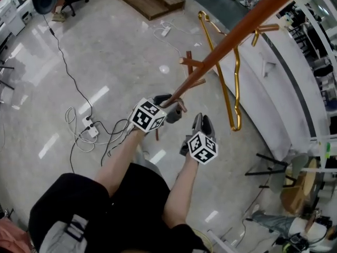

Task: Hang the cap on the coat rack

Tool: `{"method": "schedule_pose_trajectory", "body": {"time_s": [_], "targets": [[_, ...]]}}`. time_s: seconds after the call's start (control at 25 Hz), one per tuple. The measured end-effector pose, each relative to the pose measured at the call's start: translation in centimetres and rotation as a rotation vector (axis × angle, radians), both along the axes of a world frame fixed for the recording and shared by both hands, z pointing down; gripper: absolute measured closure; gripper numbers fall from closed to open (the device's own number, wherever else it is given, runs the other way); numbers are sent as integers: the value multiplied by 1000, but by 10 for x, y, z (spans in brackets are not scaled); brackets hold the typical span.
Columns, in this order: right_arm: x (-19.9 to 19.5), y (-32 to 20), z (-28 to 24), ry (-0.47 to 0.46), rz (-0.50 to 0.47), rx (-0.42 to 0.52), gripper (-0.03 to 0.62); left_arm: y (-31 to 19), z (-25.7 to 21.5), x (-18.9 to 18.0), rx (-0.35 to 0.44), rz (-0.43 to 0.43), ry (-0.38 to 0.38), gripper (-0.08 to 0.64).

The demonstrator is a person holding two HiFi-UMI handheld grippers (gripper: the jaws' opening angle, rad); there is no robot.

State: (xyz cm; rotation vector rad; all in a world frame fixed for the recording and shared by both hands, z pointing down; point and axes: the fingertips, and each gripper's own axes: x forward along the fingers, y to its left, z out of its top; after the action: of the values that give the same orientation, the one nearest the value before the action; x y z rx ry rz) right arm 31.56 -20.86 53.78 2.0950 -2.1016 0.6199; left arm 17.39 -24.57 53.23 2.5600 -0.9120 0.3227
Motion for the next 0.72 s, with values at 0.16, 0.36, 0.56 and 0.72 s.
{"method": "schedule_pose_trajectory", "body": {"time_s": [0.16,0.36,0.56,0.72], "targets": [[8,4,-74,35,5,165,535,4,-70,8,157,-13,62,558],[7,19,-146,70,-18,337,597,16,-131,18,258,-25,119,560],[6,26,-161,162,-23,332,598,25,-162,26,326,-33,141,561],[4,27,-165,171,-26,346,598,27,-166,27,338,-42,134,560]]}}
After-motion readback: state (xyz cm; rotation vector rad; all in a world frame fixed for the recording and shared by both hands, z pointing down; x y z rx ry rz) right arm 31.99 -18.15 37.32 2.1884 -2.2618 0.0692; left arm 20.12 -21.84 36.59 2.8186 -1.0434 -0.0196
